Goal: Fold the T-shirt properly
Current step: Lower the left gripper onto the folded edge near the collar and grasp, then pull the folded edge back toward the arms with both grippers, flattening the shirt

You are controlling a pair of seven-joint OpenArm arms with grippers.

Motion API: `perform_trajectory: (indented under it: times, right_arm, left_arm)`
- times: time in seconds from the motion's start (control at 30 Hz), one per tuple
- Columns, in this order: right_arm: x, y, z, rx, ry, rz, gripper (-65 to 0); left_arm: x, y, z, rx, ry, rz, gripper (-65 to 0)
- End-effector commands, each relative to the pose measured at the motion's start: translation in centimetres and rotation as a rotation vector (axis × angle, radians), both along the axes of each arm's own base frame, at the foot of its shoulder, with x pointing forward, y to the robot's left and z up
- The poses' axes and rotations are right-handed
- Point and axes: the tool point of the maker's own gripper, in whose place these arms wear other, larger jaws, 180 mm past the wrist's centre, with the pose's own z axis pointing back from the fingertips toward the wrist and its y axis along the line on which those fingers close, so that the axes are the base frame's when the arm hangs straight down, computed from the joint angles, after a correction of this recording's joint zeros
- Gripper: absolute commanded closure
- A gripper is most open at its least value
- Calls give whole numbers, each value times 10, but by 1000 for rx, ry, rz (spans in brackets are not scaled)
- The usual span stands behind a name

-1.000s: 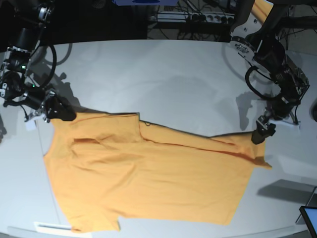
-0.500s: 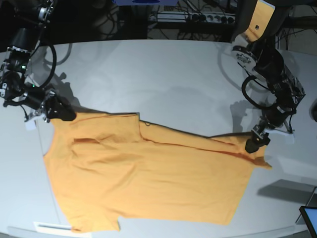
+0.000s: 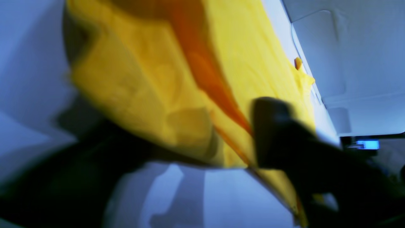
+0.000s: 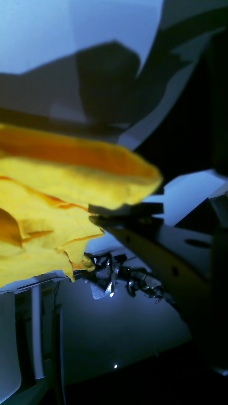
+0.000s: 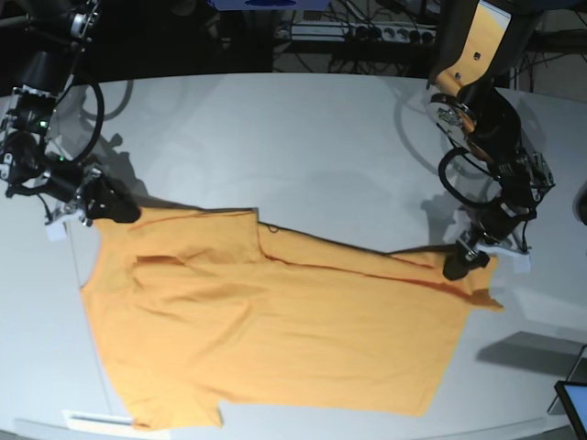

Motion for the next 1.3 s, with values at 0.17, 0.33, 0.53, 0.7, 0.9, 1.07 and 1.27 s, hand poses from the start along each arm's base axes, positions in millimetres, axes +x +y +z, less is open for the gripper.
perform_trajectory:
  times: [0.17, 0.33, 0.53, 0.7, 0.9, 1.07, 1.27]
  right_arm:
    - [1, -6, 3, -22, -5, 2, -4]
    - [-8, -9, -4, -22, 16, -8, -4]
    - [-20, -10, -13, -25, 45, -13, -4]
    - [-24, -11, -16, -25, 55, -15, -4]
    - [-29, -36, -8, -43, 30, -95, -3]
    - [-39, -56, 5, -87, -6, -143, -3]
    - [-51, -55, -1, -84, 23, -128, -3]
  left_arm:
    - [-11, 3, -10, -2, 62, -4, 0]
    - [-37, 3, -33, -3, 123, -5, 0]
    - [-78, 27, -33, 150, 152, 26, 0]
    - [-109, 38, -28, 244, 214, 1, 0]
    - [-120, 49, -15, 319, 230, -6, 0]
    - [-121, 41, -12, 278, 207, -25, 0]
    - [-132, 37, -17, 249, 206, -27, 0]
